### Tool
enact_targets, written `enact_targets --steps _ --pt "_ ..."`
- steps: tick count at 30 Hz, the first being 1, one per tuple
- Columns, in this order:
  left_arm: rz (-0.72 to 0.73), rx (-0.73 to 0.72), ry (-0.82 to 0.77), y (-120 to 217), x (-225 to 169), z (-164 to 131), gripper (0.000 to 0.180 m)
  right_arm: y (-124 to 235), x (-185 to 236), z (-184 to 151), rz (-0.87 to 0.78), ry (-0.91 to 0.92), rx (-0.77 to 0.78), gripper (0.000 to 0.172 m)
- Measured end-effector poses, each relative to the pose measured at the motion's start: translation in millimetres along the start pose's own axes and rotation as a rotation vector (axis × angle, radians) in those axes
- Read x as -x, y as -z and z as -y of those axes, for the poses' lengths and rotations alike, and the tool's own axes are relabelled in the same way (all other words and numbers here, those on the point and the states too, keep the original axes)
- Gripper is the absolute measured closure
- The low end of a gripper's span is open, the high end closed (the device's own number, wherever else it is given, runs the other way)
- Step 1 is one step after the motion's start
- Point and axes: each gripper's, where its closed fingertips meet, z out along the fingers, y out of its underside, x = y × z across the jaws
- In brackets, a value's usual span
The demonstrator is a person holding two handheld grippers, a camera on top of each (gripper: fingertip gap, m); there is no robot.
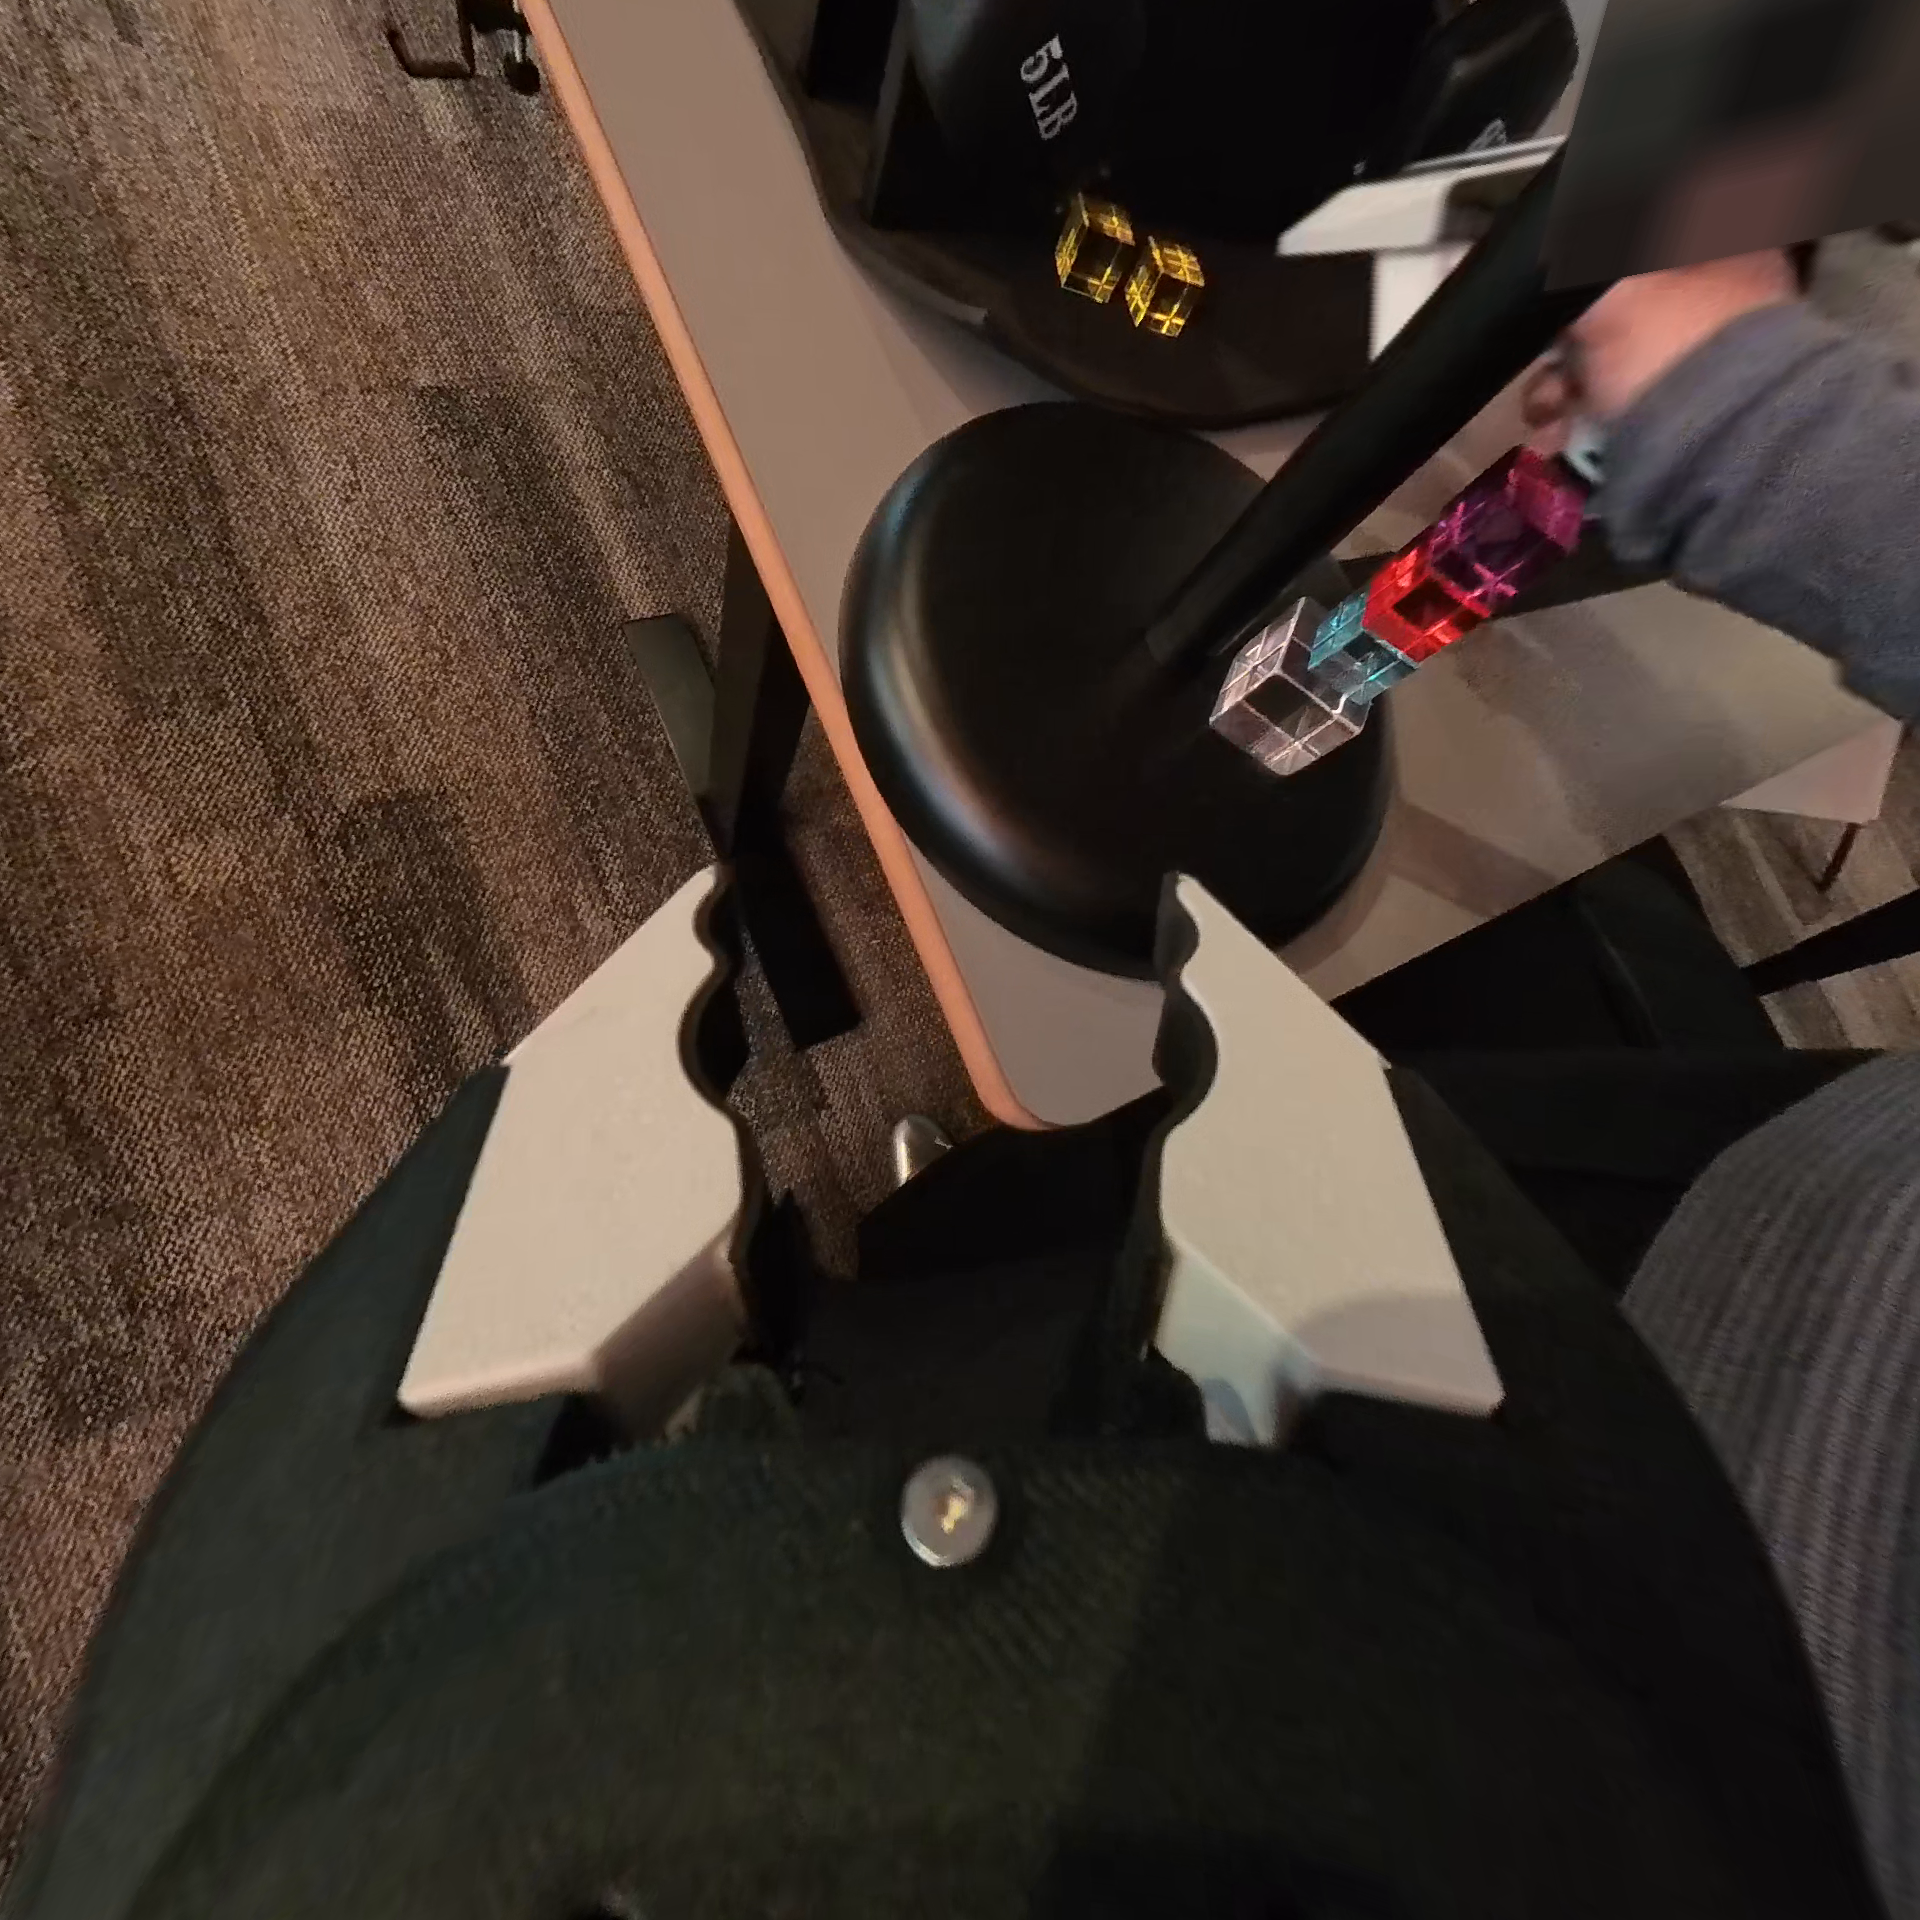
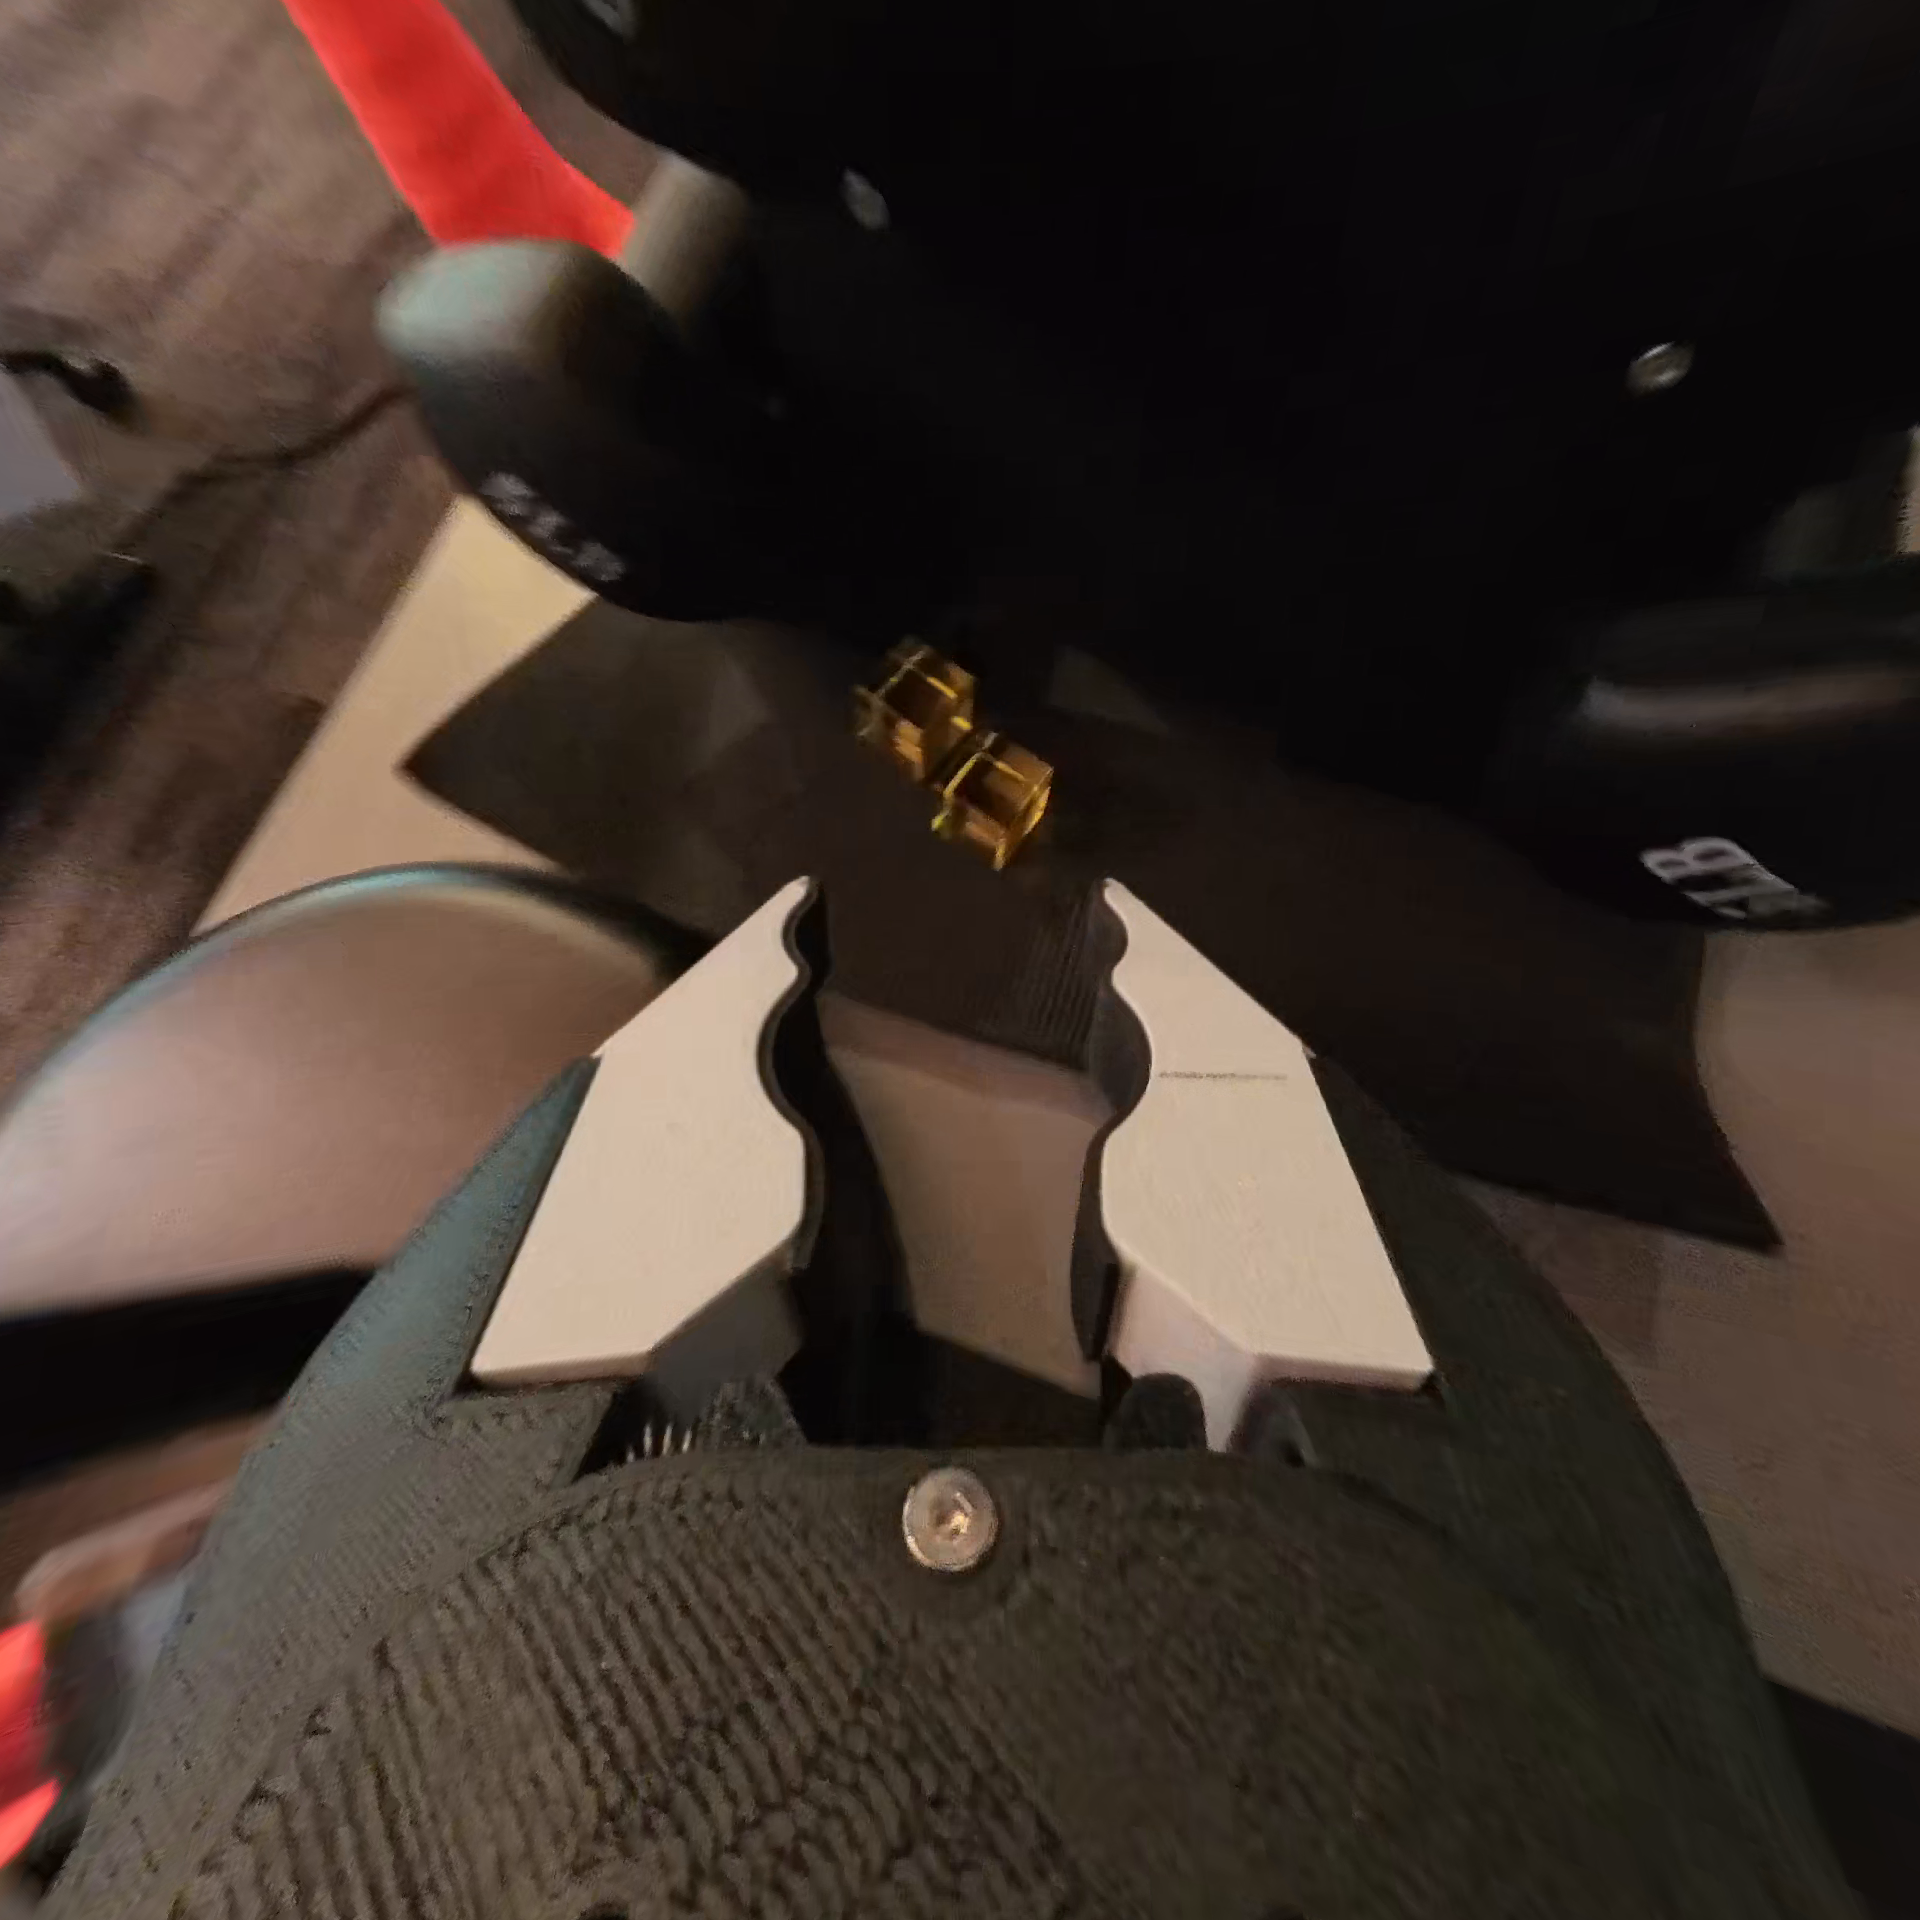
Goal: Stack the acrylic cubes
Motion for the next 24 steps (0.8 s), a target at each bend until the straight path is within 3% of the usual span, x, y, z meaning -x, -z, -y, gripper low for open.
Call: enact_targets --steps 4,10,11,13,18,24 --pt "0.018 0.001 0.031 3 3 -8 0.101 -54 -6 -6 -0.066 -0.063 0.074 0.122" --pt "0.035 0.001 0.061 5 6 -16 0.101 -83 -13 -10 -0.195 -0.019 0.133 0.12" --pt "0.035 0.001 0.063 5 6 -17 0.101 -85 -15 -16 -0.207 0.0 0.162 0.122" --pt "0.034 0.001 0.064 5 7 -17 0.101 -84 -16 -20 -0.204 0.029 0.173 0.142" --pt "0.023 -0.006 0.058 2 8 -10 0.101 -50 -17 -12 -0.166 0.116 0.086 0.144" --pt "-0.001 -0.019 0.046 -4 9 -1 0.101 67 38 7 0.138 0.108 -0.073 0.145"
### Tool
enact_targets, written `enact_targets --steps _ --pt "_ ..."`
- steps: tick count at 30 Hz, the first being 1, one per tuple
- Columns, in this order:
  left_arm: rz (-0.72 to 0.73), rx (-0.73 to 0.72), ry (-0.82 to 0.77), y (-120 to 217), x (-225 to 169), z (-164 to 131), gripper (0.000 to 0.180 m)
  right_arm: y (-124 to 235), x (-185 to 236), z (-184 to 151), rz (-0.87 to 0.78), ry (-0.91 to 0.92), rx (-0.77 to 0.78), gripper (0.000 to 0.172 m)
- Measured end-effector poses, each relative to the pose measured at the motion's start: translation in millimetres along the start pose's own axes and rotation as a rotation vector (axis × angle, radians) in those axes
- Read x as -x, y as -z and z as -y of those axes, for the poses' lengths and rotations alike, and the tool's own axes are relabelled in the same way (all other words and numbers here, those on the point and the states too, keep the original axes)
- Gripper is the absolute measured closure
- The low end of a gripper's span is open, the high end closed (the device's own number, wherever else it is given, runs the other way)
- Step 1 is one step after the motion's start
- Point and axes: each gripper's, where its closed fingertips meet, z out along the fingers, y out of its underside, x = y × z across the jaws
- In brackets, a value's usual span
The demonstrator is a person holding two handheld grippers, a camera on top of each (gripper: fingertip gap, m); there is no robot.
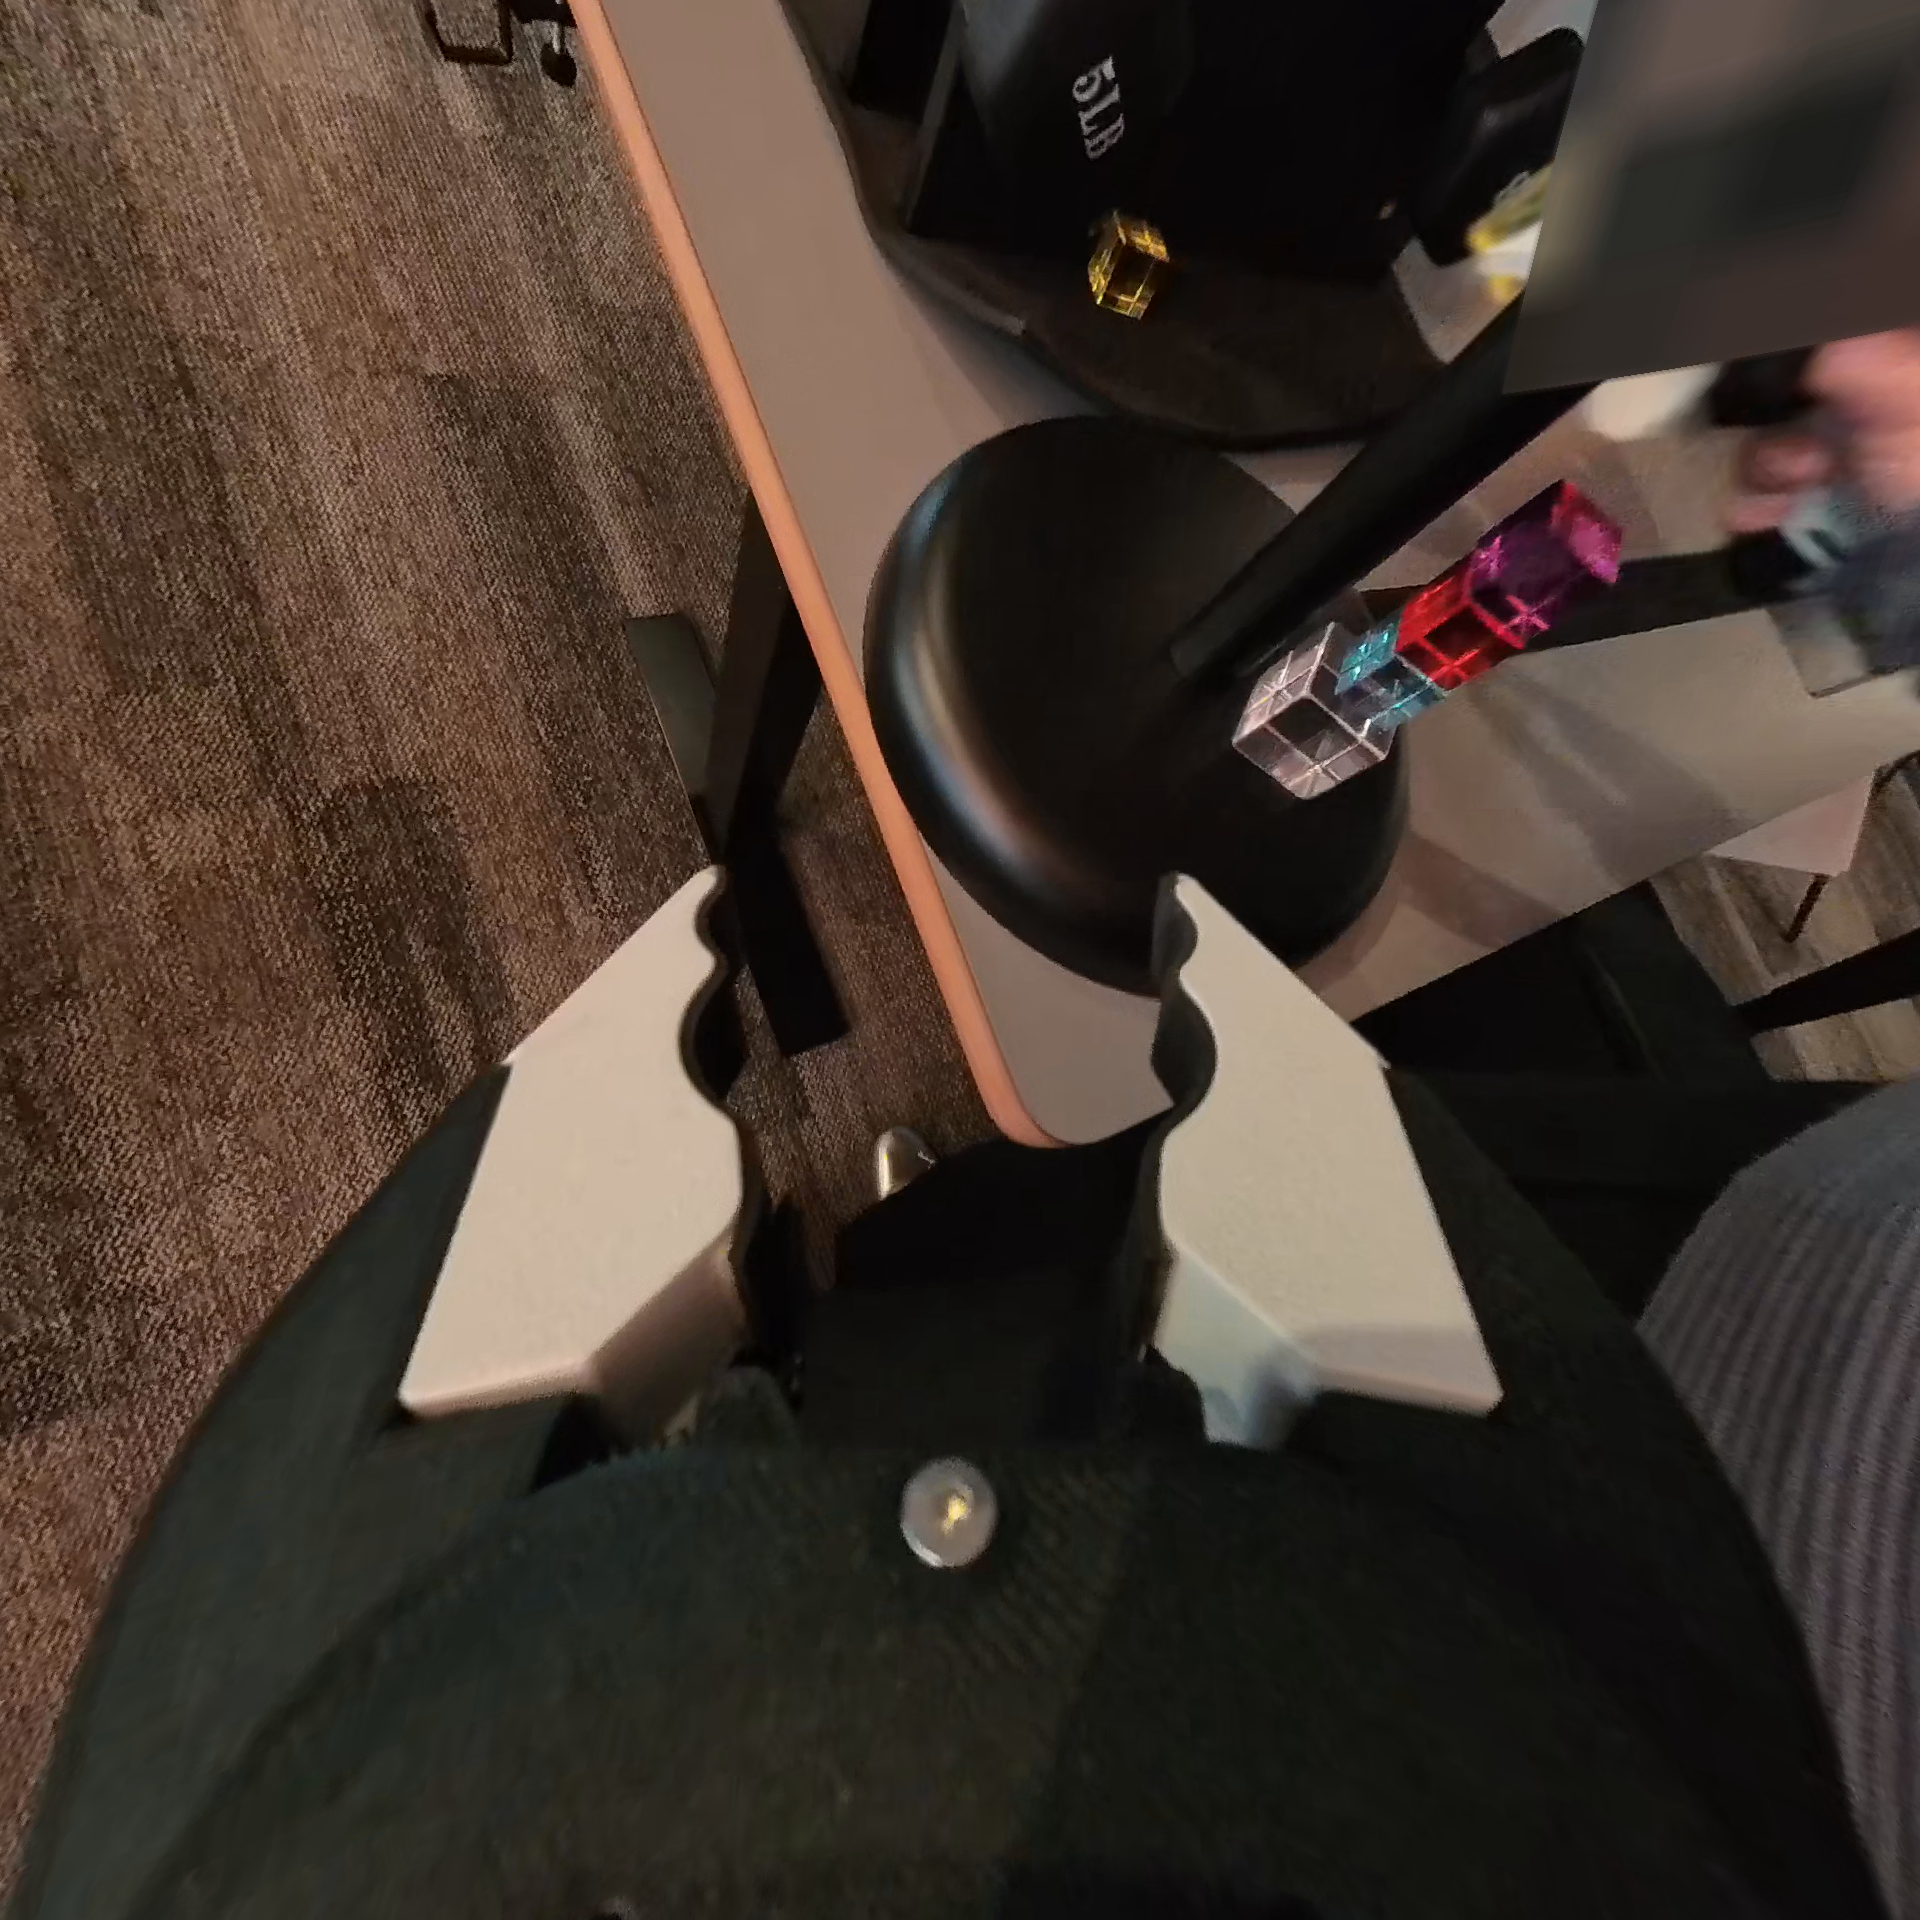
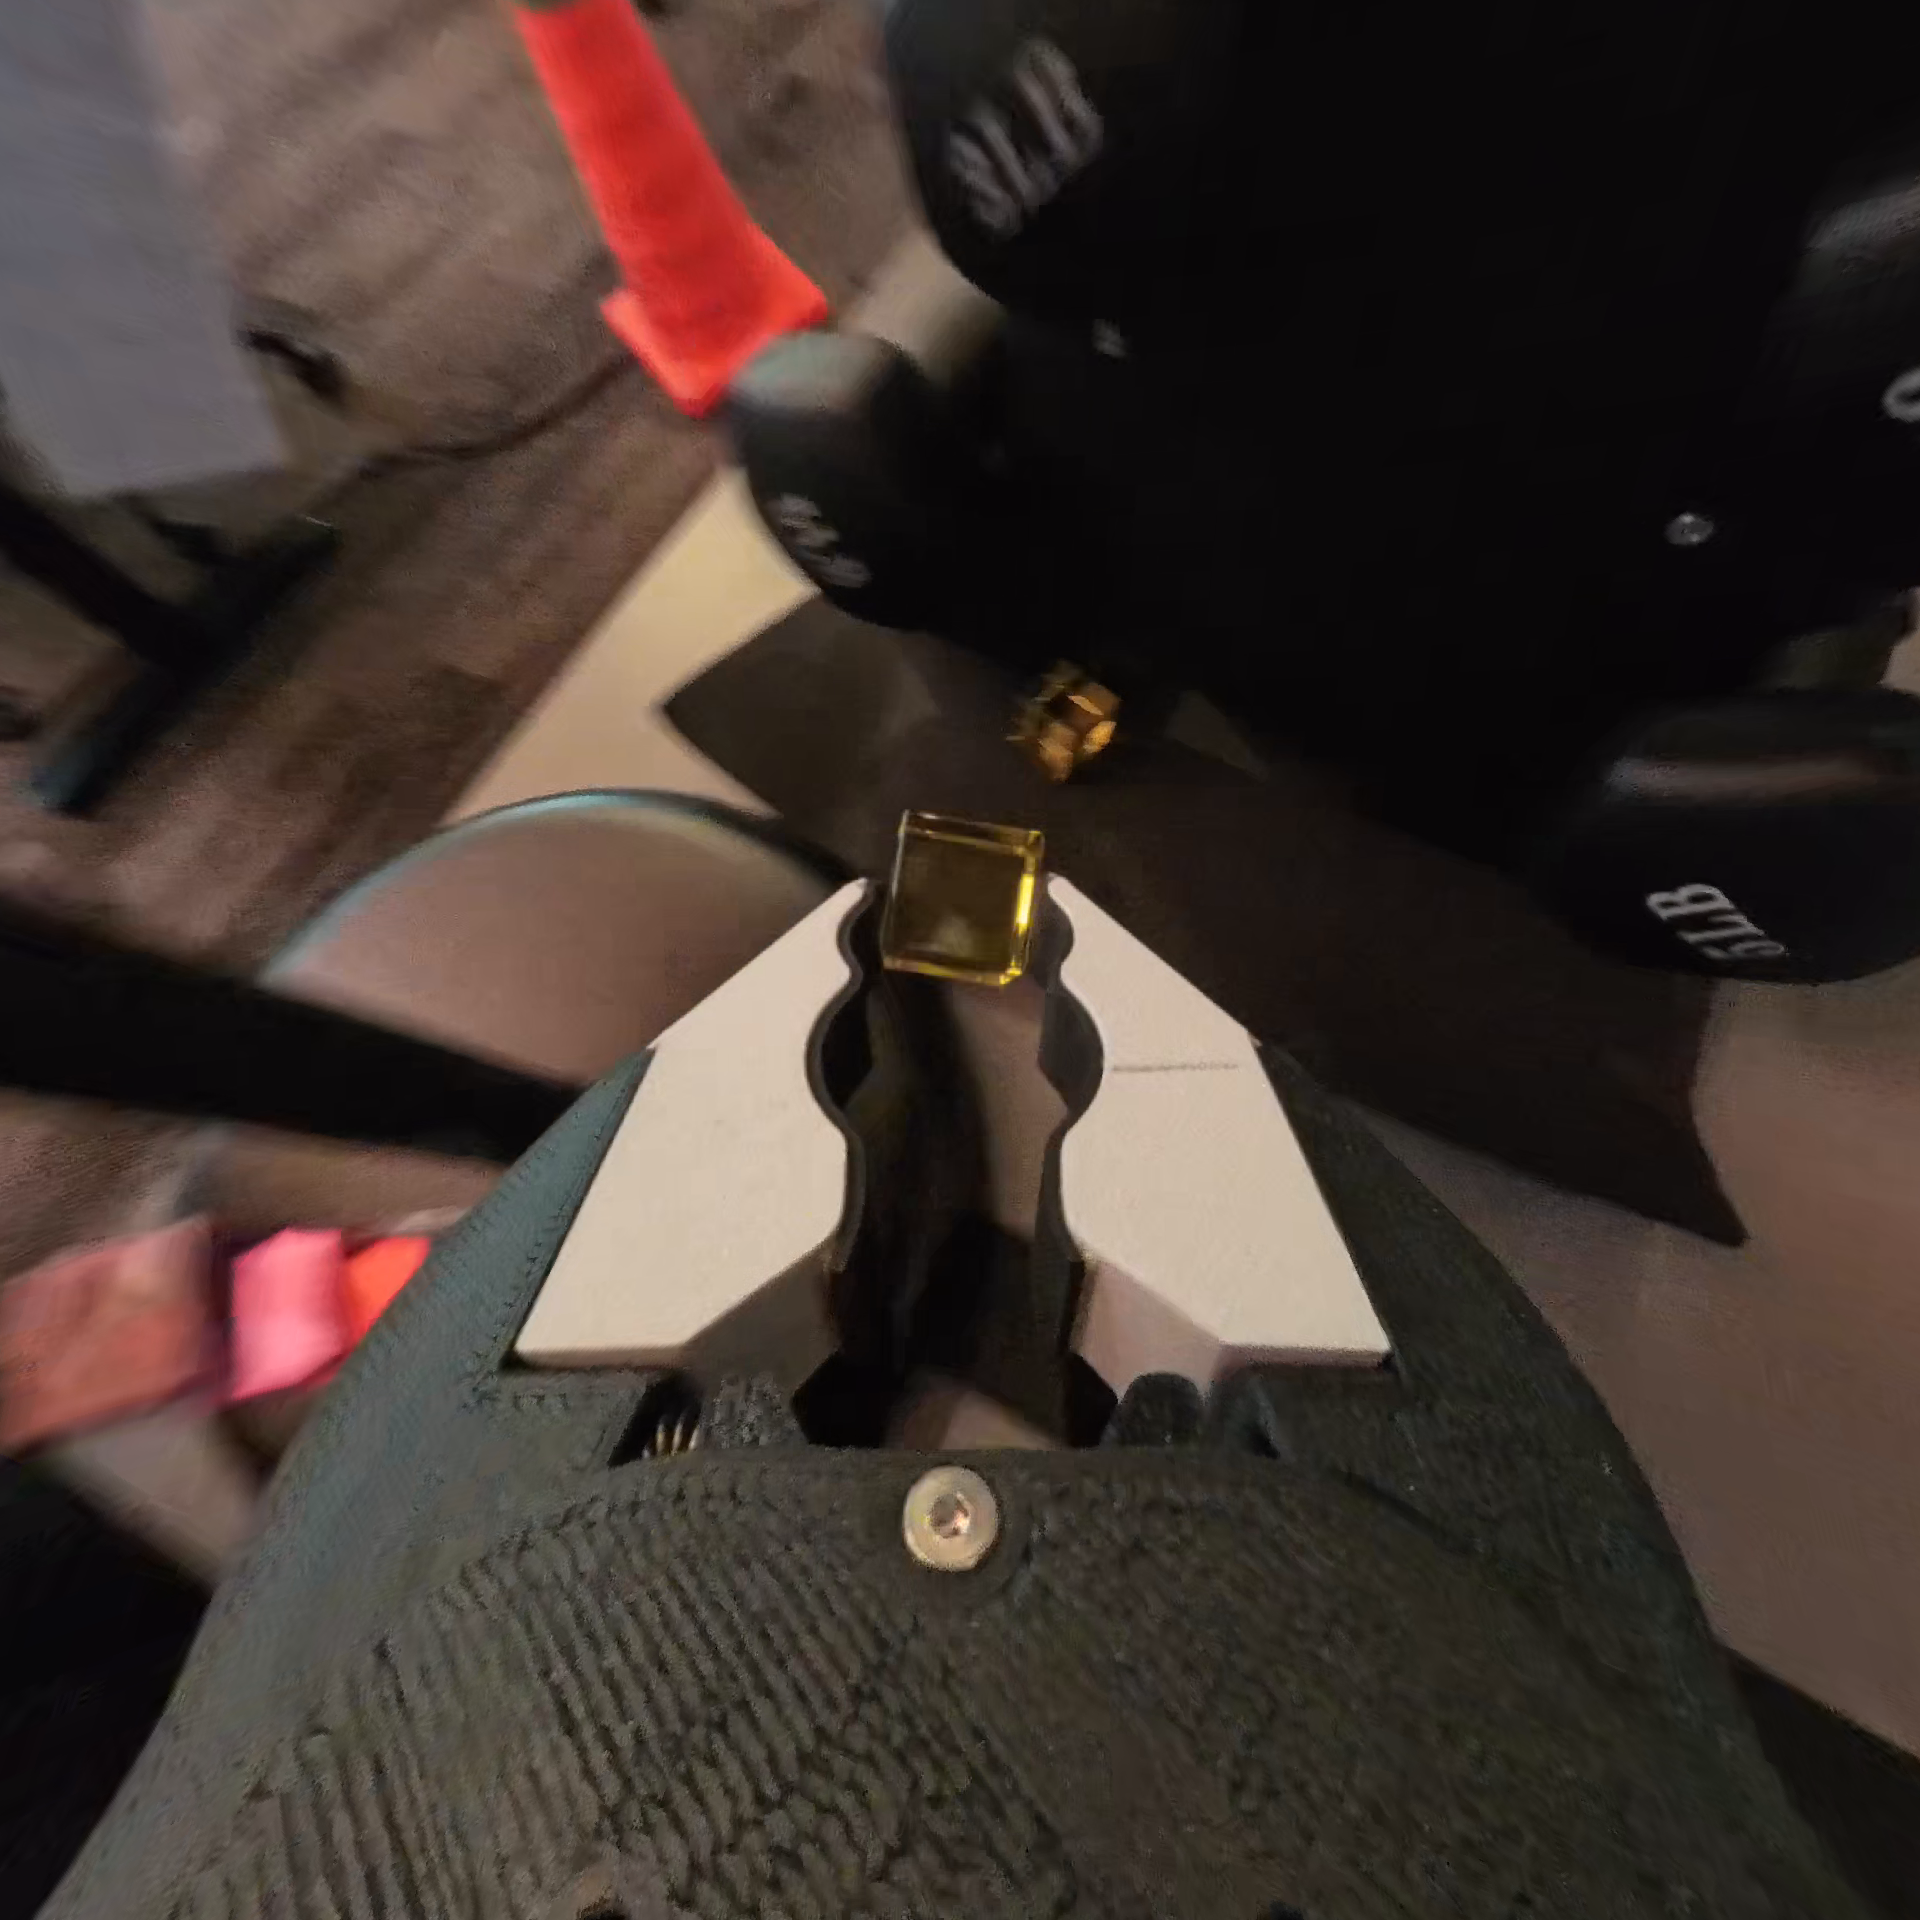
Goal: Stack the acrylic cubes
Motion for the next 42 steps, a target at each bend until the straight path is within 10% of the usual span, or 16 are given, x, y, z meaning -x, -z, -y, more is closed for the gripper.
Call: enact_targets --steps 6,15,33,37,42 --pt "-0.037 0.002 -0.012 -11 -4 5 0.101 73 77 -1 0.226 0.053 0.066 0.145" --pt "-0.048 0.002 -0.049 -15 -10 14 0.101 70 118 -15 0.277 0.203 0.19 0.144" --pt "-0.047 0.013 -0.035 -13 -10 6 0.101 63 123 -30 0.21 0.253 0.223 0.125" --pt "-0.036 0.006 -0.031 -10 -7 7 0.101 84 121 -8 0.27 0.162 0.04 0.094" --pt "-0.019 -0.003 -0.011 -5 -2 7 0.101 68 37 2 0.101 -0.056 -0.155 0.11"
